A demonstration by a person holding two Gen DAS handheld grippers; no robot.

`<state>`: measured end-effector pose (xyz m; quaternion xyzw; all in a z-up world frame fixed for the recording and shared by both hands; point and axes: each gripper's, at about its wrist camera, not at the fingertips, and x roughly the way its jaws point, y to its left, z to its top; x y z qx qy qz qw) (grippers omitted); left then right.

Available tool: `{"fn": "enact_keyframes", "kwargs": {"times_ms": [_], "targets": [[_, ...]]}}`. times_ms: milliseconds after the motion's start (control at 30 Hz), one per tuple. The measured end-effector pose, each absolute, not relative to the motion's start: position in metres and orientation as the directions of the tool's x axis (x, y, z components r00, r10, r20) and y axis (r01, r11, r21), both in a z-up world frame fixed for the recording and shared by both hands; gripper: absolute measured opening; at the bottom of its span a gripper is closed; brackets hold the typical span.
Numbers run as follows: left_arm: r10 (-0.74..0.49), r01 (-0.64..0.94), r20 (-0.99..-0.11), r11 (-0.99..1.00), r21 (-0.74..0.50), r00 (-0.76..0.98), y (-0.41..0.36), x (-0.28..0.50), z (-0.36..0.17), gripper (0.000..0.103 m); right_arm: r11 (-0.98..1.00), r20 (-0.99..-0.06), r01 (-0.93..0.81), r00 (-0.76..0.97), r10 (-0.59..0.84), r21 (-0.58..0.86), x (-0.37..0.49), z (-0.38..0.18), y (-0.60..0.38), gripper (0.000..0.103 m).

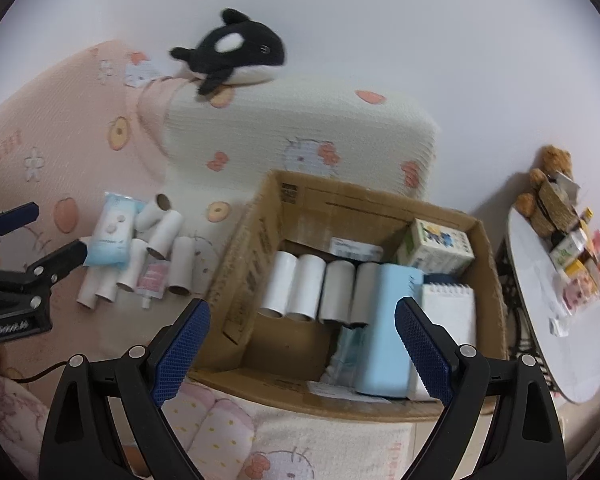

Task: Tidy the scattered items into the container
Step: 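Move both grippers from the box toward the scattered white tubes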

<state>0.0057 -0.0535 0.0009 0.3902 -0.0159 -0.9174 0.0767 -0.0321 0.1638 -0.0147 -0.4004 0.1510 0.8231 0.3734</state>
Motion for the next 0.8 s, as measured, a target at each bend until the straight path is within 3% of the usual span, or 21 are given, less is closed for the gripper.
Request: {"fn": "enact_keyframes", "kwargs": {"times_ms": [367, 633, 800], "targets": [[-0.309, 0.395, -0.654, -0.918, 0.016, -0.691, -0.118, 0.033, 0.002, 0.093, -0.788, -0.777, -0.614, -0.475, 0.413, -0.043, -0.069, -0.016, 0.147, 0.093], [-0.094, 0.318, -0.642, -0.917, -0.242, -0.761, -0.161, 0.054, -0.040, 0.090, -0.845, -0.776, -0.532, -0.556, 0.296, 0.058, -0.087, -0.026, 0.138, 0.092], [-0.083, 0.316, -0.654, -0.916, -0.247, -0.752, -0.167, 0.065, -0.072, 0.082, -0.838, -0.764, -0.542, -0.565, 0.311, 0.060, -0.107, -0.029, 0.133, 0.092]]}}
